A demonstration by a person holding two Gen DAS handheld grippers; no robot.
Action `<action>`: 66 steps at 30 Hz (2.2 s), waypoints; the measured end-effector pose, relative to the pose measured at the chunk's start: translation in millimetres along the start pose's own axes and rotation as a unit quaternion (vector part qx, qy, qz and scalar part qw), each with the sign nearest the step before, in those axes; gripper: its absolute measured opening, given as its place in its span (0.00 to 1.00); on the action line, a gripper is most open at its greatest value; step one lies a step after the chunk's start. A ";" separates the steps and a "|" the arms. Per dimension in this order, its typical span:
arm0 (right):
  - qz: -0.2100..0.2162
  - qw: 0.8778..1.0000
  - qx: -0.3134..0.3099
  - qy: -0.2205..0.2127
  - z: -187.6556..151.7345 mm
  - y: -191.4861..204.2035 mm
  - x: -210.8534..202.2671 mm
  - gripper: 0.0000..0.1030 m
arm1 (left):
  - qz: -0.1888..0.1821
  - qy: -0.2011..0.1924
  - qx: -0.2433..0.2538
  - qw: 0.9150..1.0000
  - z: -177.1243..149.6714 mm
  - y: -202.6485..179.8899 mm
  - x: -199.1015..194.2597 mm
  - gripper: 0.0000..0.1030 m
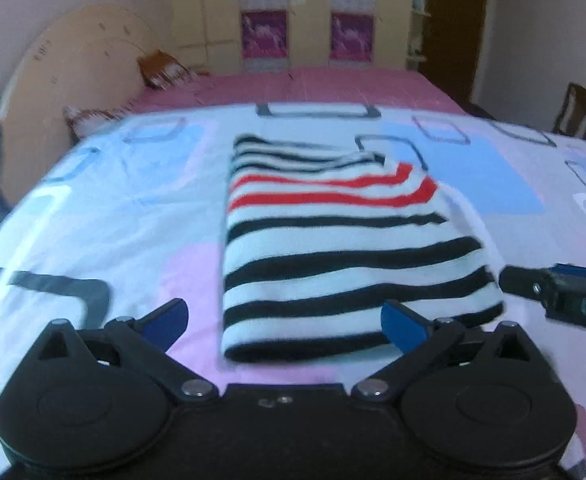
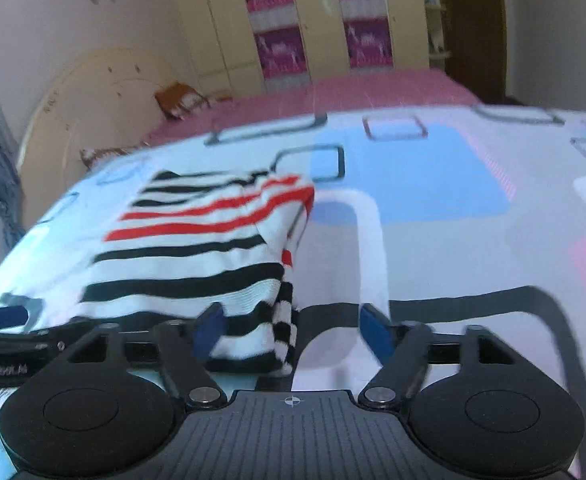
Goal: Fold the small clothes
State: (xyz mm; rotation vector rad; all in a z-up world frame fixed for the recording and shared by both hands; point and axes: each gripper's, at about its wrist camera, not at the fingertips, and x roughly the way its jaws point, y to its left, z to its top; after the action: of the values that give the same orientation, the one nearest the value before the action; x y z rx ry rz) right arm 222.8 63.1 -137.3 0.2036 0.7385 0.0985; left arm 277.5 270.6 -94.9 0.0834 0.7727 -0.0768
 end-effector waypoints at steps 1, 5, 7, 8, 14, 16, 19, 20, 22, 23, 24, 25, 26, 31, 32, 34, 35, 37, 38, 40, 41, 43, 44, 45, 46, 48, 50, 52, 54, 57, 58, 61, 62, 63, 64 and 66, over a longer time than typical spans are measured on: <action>0.007 1.000 -0.010 -0.008 -1.6 2.7 -12.4 0.77 | 0.012 -0.008 -0.001 1.000 -2.6 -4.1 -14.6 1.00; 0.030 0.998 -0.041 -0.026 -16.2 10.3 -68.7 0.78 | 0.023 -0.025 0.002 0.999 -17.0 -21.1 -75.1 1.00; 0.034 0.998 -0.052 -0.030 -25.6 11.6 -99.2 0.83 | 0.017 -0.038 0.005 0.999 -26.7 -28.7 -106.2 1.00; 0.034 0.997 -0.057 -0.034 -31.1 11.6 -115.4 0.85 | 0.014 -0.046 0.008 0.999 -32.7 -32.7 -122.6 1.00; 0.034 0.995 -0.070 -0.070 -54.0 10.3 -199.5 0.91 | 0.008 -0.072 0.001 0.997 -58.4 -47.2 -189.9 1.00; 0.025 0.994 -0.068 -0.084 -58.7 10.2 -219.7 0.92 | 0.022 -0.080 -0.002 0.997 -65.7 -52.0 -208.5 1.00; 0.020 0.992 -0.070 -0.099 -64.5 12.0 -239.4 0.93 | 0.054 -0.096 0.005 0.994 -74.7 -59.0 -227.6 1.00; 0.018 0.992 -0.070 -0.101 -66.5 13.7 -243.9 0.93 | 0.063 -0.100 0.008 0.993 -77.5 -61.0 -232.8 1.00; 0.016 0.992 -0.069 -0.104 -70.4 15.3 -251.7 0.94 | 0.067 -0.100 0.003 0.993 -81.3 -62.0 -239.2 1.00; 0.015 0.992 -0.068 -0.106 -72.6 16.1 -255.6 0.94 | 0.065 -0.098 -0.003 0.993 -81.8 -60.2 -240.9 1.00; 0.015 0.992 -0.067 -0.110 -74.8 16.6 -259.9 0.94 | 0.060 -0.095 -0.012 0.994 -82.6 -59.3 -242.5 1.00; 0.015 0.991 -0.066 -0.112 -76.6 15.7 -262.9 0.94 | 0.056 -0.091 -0.019 0.994 -83.4 -58.1 -244.1 1.00; 0.014 0.991 -0.065 -0.114 -77.3 15.4 -265.9 0.94 | 0.053 -0.088 -0.026 0.994 -84.6 -57.1 -245.9 1.00; 0.012 0.990 -0.061 -0.129 -79.1 15.2 -277.1 0.94 | 0.044 -0.082 -0.048 0.995 -89.5 -53.2 -253.6 1.00; 0.010 0.989 -0.062 -0.132 -79.5 15.2 -278.8 0.94 | 0.043 -0.081 -0.050 0.995 -90.0 -53.1 -254.5 1.00; 0.009 0.989 -0.061 -0.136 -80.9 14.4 -282.0 0.94 | 0.045 -0.081 -0.051 0.994 -92.5 -54.4 -256.1 1.00; 0.011 0.989 -0.058 -0.137 -80.9 14.3 -282.5 0.94 | 0.045 -0.081 -0.051 0.994 -92.9 -54.8 -256.7 1.00; 0.013 0.989 -0.056 -0.137 -81.8 12.6 -283.6 0.95 | 0.047 -0.081 -0.053 0.994 -93.3 -55.9 -257.1 1.00; 0.013 0.989 -0.056 -0.137 -81.9 12.8 -283.5 0.95 | 0.047 -0.081 -0.053 0.994 -94.1 -56.5 -257.7 1.00; 0.014 0.989 -0.056 -0.136 -82.4 12.2 -283.9 0.95 | 0.047 -0.079 -0.054 0.994 -94.1 -56.8 -257.4 1.00; 0.015 0.989 -0.056 -0.137 -82.8 11.5 -284.6 0.95 | 0.048 -0.078 -0.056 0.994 -94.5 -57.2 -257.4 1.00; 0.015 0.989 -0.057 -0.136 -82.6 11.8 -283.8 0.95 | 0.050 -0.078 -0.059 0.994 -94.4 -56.7 -257.6 1.00; 0.016 0.989 -0.057 -0.135 -82.5 12.1 -283.5 0.95 | 0.052 -0.079 -0.058 0.994 -94.5 -56.8 -257.7 1.00; 0.016 0.989 -0.057 -0.135 -82.6 12.3 -283.3 0.95 | 0.054 -0.079 -0.058 0.994 -94.3 -56.6 -257.6 1.00; 0.017 0.989 -0.056 -0.135 -82.6 12.3 -282.9 0.95 | 0.055 -0.079 -0.058 0.994 -94.2 -56.3 -257.5 1.00; 0.017 0.989 -0.055 -0.134 -82.8 12.8 -282.1 0.95 | 0.055 -0.077 -0.057 0.994 -93.9 -55.8 -257.0 1.00; 0.018 0.989 -0.056 -0.134 -82.8 12.9 -281.8 0.95 | 0.057 -0.076 -0.056 0.994 -93.3 -56.0 -256.4 1.00; 0.018 0.989 -0.056 -0.134 -82.7 13.3 -281.4 0.95 | 0.057 -0.075 -0.055 0.994 -93.0 -55.6 -255.5 1.00; 0.020 0.989 -0.056 -0.133 -82.4 13.6 -280.0 0.95 | 0.058 -0.074 -0.054 0.994 -92.8 -55.3 -254.4 1.00; 0.021 0.990 -0.058 -0.129 -81.7 14.8 -276.5 0.95 | 0.059 -0.073 -0.055 0.994 -92.5 -55.1 -253.5 1.00; 0.021 0.990 -0.058 -0.128 -81.7 15.2 -275.0 0.95 | 0.059 -0.072 -0.055 0.994 -91.8 -54.9 -252.7 1.00; 0.022 0.990 -0.057 -0.126 -81.0 14.5 -273.0 0.95 | 0.059 -0.070 -0.056 0.994 -90.4 -55.1 -251.2 1.00; 0.022 0.990 -0.057 -0.127 -81.0 14.4 -272.9 0.95 | 0.059 -0.070 -0.057 0.994 -90.2 -55.2 -250.9 1.00; 0.022 0.990 -0.057 -0.126 -80.8 14.5 -272.5 0.95 | 0.059 -0.070 -0.057 0.994 -90.0 -55.5 -250.8 1.00; 0.022 0.990 -0.057 -0.126 -80.7 14.3 -272.0 0.95 | 0.059 -0.070 -0.056 0.994 -90.1 -55.2 -250.8 1.00; 0.022 0.990 -0.056 -0.126 -80.5 14.4 -271.7 0.95 | 0.059 -0.070 -0.056 0.994 -89.9 -55.4 -250.3 1.00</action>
State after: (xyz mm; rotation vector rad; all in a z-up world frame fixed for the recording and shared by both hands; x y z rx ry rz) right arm -31.9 45.6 -13.5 0.1225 0.4760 0.1531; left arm 31.0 234.5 13.5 0.0169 0.6284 0.0729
